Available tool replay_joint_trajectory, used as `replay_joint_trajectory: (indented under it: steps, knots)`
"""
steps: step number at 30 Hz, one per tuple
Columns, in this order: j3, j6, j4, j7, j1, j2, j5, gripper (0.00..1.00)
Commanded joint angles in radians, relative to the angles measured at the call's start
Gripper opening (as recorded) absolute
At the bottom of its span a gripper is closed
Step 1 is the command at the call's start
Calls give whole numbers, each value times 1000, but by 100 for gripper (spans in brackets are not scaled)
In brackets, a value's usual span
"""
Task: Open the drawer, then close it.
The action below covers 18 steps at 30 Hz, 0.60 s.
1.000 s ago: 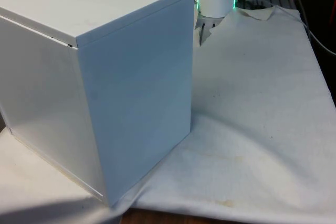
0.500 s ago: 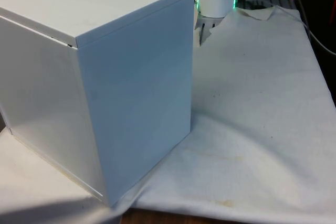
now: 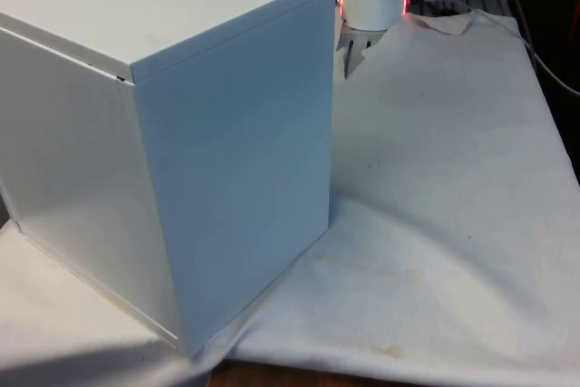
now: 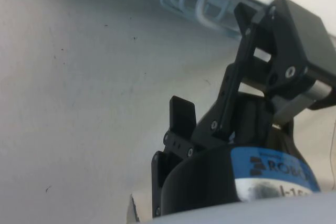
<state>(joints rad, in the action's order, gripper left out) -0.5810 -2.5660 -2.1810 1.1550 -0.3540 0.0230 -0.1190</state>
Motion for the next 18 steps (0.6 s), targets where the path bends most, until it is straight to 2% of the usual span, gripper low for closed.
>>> replay_joint_trajectory:
  steps: [1, 18]
  knots:
    - [0, 0, 0, 0, 0, 0, 0, 100]
    - [1, -1, -1, -3, -1, 0, 0, 100]
